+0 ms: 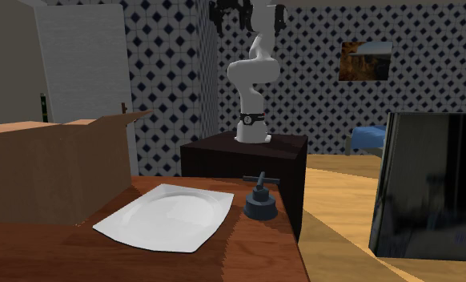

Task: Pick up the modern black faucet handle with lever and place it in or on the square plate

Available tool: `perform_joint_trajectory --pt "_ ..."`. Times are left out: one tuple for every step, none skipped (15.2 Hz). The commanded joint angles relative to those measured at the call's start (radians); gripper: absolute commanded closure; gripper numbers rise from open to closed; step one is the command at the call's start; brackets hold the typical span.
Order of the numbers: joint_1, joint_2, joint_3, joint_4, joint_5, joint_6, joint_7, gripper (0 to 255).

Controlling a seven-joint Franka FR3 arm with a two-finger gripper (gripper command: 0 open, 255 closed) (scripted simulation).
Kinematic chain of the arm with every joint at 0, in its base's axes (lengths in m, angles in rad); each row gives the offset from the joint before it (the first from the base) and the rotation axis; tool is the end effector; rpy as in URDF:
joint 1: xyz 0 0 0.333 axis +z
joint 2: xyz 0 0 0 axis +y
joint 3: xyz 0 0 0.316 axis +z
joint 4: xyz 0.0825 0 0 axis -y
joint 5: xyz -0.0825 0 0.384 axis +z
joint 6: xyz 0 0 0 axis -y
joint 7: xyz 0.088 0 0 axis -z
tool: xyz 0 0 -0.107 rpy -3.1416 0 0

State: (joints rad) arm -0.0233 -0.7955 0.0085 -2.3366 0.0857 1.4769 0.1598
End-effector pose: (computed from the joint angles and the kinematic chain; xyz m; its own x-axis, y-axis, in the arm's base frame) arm 0.2945 0.0063 0.5949 0.9828 -0.1682 -0.0757 -0.1734 -0.9825 -0.0683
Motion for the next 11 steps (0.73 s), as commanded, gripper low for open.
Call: perform_joint_trajectory --pt "0.0 0.0 0.0 0.0 0.0 0.0 0.0 0" --pt "0.002 0.005 0.014 -0.025 0.007 0.031 0.014 0" --pt "0.004 0.012 0.029 -0.049 0.015 0.063 0.029 0" --pt "0.007 0.021 0.043 -0.072 0.022 0.095 0.043 0" --pt "0.009 0.031 0.058 -0.093 0.03 0.127 0.057 0" --pt "0.012 0.043 0.073 -0.114 0.037 0.16 0.071 0" --pt "0.014 0.057 0.088 -0.133 0.044 0.194 0.085 0" --pt "0.017 0.072 0.102 -0.15 0.051 0.227 0.099 0" --pt "0.02 0.09 0.117 -0.166 0.057 0.261 0.113 0" --pt "0.023 0.109 0.132 -0.181 0.064 0.296 0.127 0" --pt "0.025 0.13 0.147 -0.194 0.07 0.331 0.142 0"
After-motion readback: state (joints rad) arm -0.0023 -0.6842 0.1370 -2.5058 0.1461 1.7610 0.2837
